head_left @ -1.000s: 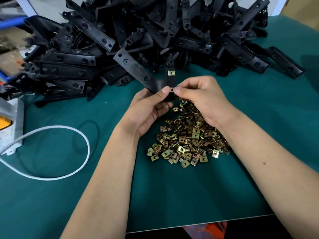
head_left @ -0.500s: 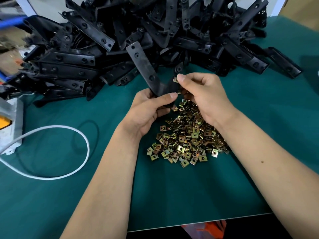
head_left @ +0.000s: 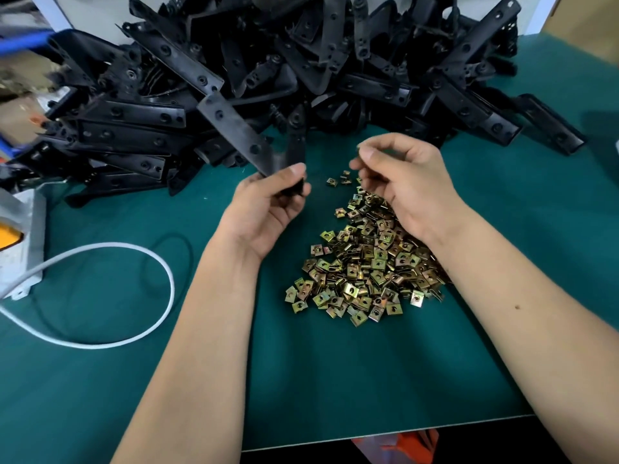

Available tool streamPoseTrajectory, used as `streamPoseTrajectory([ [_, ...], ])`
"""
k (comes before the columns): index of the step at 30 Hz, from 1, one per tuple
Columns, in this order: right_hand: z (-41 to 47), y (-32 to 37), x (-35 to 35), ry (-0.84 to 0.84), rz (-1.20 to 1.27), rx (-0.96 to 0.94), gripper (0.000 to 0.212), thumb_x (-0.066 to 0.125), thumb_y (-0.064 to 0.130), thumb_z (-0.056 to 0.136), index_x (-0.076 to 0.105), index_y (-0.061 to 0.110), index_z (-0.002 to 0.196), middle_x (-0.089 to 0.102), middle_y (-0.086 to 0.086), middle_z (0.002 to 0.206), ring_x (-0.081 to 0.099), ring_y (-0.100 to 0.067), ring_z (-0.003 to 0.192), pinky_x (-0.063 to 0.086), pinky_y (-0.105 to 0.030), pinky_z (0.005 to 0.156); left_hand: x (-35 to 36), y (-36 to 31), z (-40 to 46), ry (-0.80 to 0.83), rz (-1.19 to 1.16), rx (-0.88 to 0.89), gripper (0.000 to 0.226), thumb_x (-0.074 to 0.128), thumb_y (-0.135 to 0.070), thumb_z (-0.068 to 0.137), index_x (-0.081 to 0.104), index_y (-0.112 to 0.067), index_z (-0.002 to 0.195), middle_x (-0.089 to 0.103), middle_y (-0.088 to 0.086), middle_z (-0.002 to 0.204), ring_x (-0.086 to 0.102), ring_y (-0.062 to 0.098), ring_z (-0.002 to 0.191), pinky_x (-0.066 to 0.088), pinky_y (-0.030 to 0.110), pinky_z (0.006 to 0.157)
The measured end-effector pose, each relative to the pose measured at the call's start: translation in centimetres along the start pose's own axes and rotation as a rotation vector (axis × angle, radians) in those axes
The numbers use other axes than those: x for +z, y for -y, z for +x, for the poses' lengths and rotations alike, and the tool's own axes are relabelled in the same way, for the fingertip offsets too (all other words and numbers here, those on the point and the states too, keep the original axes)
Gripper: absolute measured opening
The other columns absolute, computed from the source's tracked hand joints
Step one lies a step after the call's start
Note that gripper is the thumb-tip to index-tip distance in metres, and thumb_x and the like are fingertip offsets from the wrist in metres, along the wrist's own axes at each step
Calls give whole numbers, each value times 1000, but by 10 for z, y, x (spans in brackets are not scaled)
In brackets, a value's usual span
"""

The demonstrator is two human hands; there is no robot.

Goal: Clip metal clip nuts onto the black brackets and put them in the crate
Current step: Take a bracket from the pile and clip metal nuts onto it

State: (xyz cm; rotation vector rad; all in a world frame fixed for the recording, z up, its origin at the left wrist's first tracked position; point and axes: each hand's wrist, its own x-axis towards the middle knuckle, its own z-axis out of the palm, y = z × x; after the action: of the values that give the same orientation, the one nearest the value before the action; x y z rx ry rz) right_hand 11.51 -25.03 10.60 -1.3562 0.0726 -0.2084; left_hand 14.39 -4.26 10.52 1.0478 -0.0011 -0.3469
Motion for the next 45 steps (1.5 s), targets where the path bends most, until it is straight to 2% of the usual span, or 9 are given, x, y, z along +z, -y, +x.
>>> streamPoseTrajectory([
  [2, -2, -1, 6, 20, 45, -16, 12, 70, -2, 93, 76, 6, 98, 78, -12, 89, 69, -16, 77, 57, -27, 74, 4, 2, -2, 46, 62, -29, 22, 80, -11, 72, 66, -7, 88, 69, 3, 76, 66, 13, 64, 53, 17, 56],
  [6, -5, -4, 12, 5, 67, -70, 15, 69, -6, 92, 74, 3, 102, 77, -9, 89, 72, -17, 80, 58, -27, 76, 10, 4, -3, 79, 179, -46, 8, 81, -12, 70, 76, -17, 66, 69, 3, 73, 68, 15, 64, 53, 18, 54],
  [18, -10, -3, 19, 1, 117, -10, 12, 76, -7, 86, 73, 4, 89, 74, -7, 76, 72, -17, 71, 60, -28, 67, 16, 6, -6, 117, 305, -47, 15, 83, -17, 73, 73, -16, 84, 71, 0, 75, 69, 13, 67, 53, 18, 57],
  [20, -10, -3, 19, 6, 119, -7, 12, 76, -7, 86, 73, 5, 87, 74, -7, 77, 72, -17, 71, 60, -28, 68, 16, 5, -6, 113, 316, -54, 6, 82, -14, 78, 76, -18, 78, 71, 1, 75, 70, 14, 67, 53, 19, 57],
  [24, -10, 0, 18, 26, 142, 12, 10, 72, -4, 90, 74, 6, 86, 75, -8, 81, 72, -19, 74, 61, -29, 70, 17, 3, -6, 111, 342, -63, 15, 80, -13, 81, 79, -21, 69, 71, 0, 73, 70, 14, 67, 53, 18, 56],
  [29, -10, -3, 19, -10, 61, -16, 12, 76, 0, 89, 70, 7, 97, 73, -2, 75, 69, -15, 70, 59, -29, 68, 19, 3, -7, 103, 434, -76, 8, 80, -11, 84, 74, -17, 82, 71, 1, 72, 71, 14, 65, 51, 17, 52],
  [33, -10, -5, 19, -33, -12, -59, 20, 79, 3, 87, 64, 9, 100, 71, 2, 71, 67, -13, 69, 53, -27, 68, 20, 2, -6, 94, 499, -101, 18, 80, -12, 83, 79, -21, 68, 70, 0, 71, 70, 14, 64, 49, 17, 50],
  [39, -8, -7, 18, -24, -34, -52, 17, 78, 7, 89, 70, 11, 103, 70, 0, 75, 65, -11, 70, 51, -26, 69, 22, 8, -5, 81, 470, -66, 13, 80, -11, 85, 71, -14, 94, 75, 0, 79, 72, 15, 68, 52, 18, 55],
  [45, -5, -3, 16, -12, 84, -60, 24, 73, 0, 90, 72, 12, 111, 68, 1, 72, 62, -10, 70, 52, -23, 68, 16, 5, -7, 261, 227, -142, 26, 66, -28, 97, 65, -7, 113, 74, 14, 101, 70, 18, 76, 57, 19, 63],
])
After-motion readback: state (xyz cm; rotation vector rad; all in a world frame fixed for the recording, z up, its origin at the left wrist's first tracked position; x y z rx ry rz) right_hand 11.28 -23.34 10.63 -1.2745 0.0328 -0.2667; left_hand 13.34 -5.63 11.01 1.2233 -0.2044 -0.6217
